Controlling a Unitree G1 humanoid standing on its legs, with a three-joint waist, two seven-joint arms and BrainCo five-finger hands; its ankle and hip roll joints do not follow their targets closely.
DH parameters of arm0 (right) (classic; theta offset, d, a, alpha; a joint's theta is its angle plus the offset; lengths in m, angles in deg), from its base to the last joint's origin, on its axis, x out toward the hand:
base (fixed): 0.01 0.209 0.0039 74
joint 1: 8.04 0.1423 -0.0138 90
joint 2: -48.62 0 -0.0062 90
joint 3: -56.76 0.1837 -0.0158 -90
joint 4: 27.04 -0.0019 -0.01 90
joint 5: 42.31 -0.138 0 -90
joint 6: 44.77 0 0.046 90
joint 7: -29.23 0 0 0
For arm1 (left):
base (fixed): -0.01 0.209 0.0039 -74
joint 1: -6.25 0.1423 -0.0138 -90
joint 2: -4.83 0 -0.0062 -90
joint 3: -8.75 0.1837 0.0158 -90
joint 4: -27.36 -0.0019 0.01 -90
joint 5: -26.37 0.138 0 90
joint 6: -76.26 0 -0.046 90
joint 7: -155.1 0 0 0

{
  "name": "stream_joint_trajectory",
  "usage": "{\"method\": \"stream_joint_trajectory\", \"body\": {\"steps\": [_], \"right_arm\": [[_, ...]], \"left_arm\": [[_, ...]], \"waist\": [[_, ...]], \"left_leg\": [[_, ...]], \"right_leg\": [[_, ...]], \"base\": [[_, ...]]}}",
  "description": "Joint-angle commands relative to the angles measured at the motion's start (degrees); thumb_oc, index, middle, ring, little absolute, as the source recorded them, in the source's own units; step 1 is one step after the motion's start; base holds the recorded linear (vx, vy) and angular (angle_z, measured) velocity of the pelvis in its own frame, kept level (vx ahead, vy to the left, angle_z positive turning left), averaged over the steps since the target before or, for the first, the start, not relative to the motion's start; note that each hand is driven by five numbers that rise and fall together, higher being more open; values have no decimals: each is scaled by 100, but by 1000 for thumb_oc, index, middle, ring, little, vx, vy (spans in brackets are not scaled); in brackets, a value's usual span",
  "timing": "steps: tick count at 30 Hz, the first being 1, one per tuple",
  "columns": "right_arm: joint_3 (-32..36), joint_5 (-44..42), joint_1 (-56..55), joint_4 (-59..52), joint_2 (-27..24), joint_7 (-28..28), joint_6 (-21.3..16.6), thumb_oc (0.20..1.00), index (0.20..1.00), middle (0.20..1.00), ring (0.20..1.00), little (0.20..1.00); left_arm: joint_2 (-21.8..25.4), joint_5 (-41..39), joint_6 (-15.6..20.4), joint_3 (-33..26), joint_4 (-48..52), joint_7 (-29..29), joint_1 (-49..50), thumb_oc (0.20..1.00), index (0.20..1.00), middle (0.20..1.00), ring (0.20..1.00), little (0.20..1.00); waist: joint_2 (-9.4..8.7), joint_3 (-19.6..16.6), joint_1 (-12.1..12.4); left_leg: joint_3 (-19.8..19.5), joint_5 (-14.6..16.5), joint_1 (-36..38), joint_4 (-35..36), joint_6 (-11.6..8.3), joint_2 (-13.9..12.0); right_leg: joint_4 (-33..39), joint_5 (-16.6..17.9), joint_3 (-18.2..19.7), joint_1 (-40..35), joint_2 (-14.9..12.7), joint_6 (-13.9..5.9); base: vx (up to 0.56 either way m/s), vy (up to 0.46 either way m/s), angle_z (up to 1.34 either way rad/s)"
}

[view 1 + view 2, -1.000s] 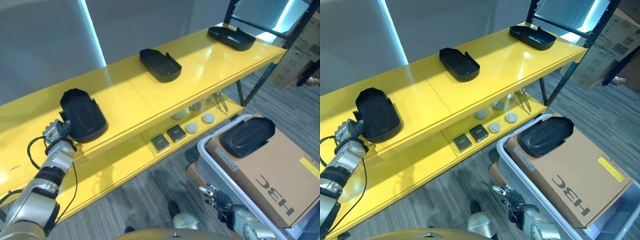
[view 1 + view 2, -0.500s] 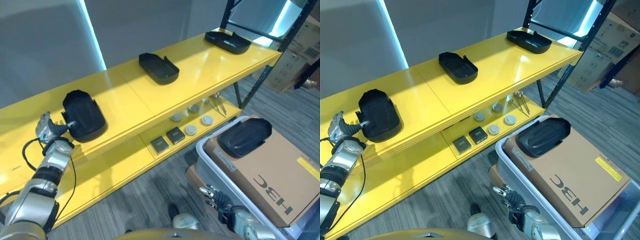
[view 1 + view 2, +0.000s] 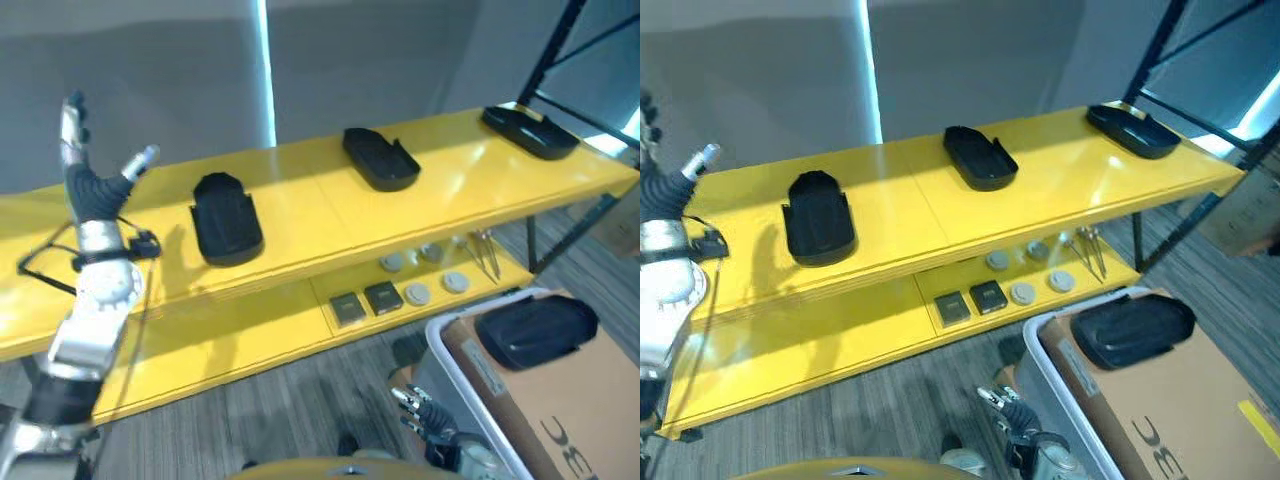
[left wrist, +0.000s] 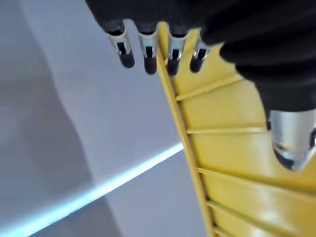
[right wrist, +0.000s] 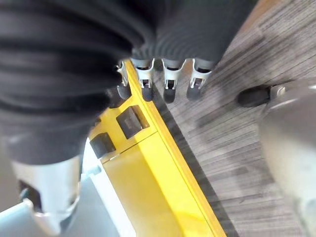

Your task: Move parts from the plastic box to the shelf.

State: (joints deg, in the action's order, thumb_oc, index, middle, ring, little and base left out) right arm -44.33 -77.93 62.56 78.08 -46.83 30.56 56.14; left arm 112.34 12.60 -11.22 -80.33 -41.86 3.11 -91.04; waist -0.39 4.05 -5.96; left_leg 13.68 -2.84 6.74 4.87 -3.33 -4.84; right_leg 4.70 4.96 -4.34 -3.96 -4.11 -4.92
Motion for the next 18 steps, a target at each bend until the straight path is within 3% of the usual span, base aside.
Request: {"method": "stream_joint_trajectory", "body": {"steps": [1, 2, 3, 4, 5, 8, 13, 16, 18], "right_arm": [[11, -29, 80, -340, -40, -293, -189, 1000, 1000, 1000, 1000, 1000], [5, -45, 60, -358, -42, -320, -195, 1000, 1000, 1000, 1000, 1000], [-22, -129, 29, -350, -65, -354, -272, 1000, 1000, 1000, 1000, 1000], [-30, -165, 37, -341, -83, -365, -289, 1000, 1000, 1000, 1000, 1000], [-37, -206, 44, -336, -101, -380, -304, 1000, 1000, 1000, 1000, 1000], [-137, -339, 127, -268, -152, -420, -376, 1000, 1000, 1000, 1000, 1000], [-364, -295, 234, -171, -207, -325, -379, 1000, 1000, 1000, 1000, 1000], [-546, -306, 367, -41, -285, -251, -361, 1000, 1000, 1000, 1000, 1000], [-599, -277, 410, -19, -301, -226, -322, 1000, 1000, 1000, 1000, 1000]], "left_arm": [[-220, -1293, 371, 254, -373, -1122, 73, 1000, 1000, 1000, 1000, 1000], [-327, -1335, 433, 364, -345, -1150, 187, 1000, 1000, 1000, 1000, 1000], [-519, -1348, 487, 594, -348, -1369, 434, 642, 642, 642, 642, 642], [-570, -1397, 483, 680, -367, -1354, 488, 555, 555, 555, 555, 555], [-608, -1507, 501, 811, -431, -1339, 553, 200, 200, 200, 200, 200], [-680, -1232, 757, 1193, -708, -1260, 627, 200, 200, 200, 200, 200], [-757, -643, 897, 1498, -1588, -419, 166, 200, 200, 200, 200, 200], [-924, -414, 749, 1679, -2630, 338, -602, 200, 200, 200, 200, 200], [-1005, -348, 719, 1658, -3035, 486, -855, 200, 200, 200, 200, 200]], "waist": [[-58, 42, -18], [-71, 55, -2], [-106, 82, 46], [-118, 90, 59], [-130, 100, 71], [-176, 135, 90], [-233, 142, -7], [-272, 109, -171], [-277, 89, -234]], "left_leg": [[-148, 39, -125, -149, 41, -59], [-151, 42, -128, -153, 50, -53], [-169, 55, -157, -178, 64, -44], [-178, 56, -166, -183, 70, -39], [-181, 62, -171, -183, 78, -31], [-179, 62, -177, -168, 101, -17], [-88, 38, -166, -128, 109, -41], [24, 15, -101, -110, 89, -87], [65, 9, -64, -98, 76, -112]], "right_leg": [[-84, -106, -100, 57, 17, -191], [-88, -99, -107, 57, 16, -186], [-98, -94, -118, 67, 14, -181], [-99, -91, -124, 68, 15, -177], [-95, -85, -130, 68, 15, -180], [-92, -64, -143, 84, 19, -181], [-111, -52, -95, 121, 35, -188], [-125, -43, -35, 116, 42, -214], [-136, -55, -18, 113, 46, -223]], "base": [[-6, -10, 22], [-16, -18, 20], [-17, -15, 9], [0, 0, 0], [0, 0, 0], [0, 0, 0], [0, 0, 0], [15, -3, -6], [32, -1, -12]]}}
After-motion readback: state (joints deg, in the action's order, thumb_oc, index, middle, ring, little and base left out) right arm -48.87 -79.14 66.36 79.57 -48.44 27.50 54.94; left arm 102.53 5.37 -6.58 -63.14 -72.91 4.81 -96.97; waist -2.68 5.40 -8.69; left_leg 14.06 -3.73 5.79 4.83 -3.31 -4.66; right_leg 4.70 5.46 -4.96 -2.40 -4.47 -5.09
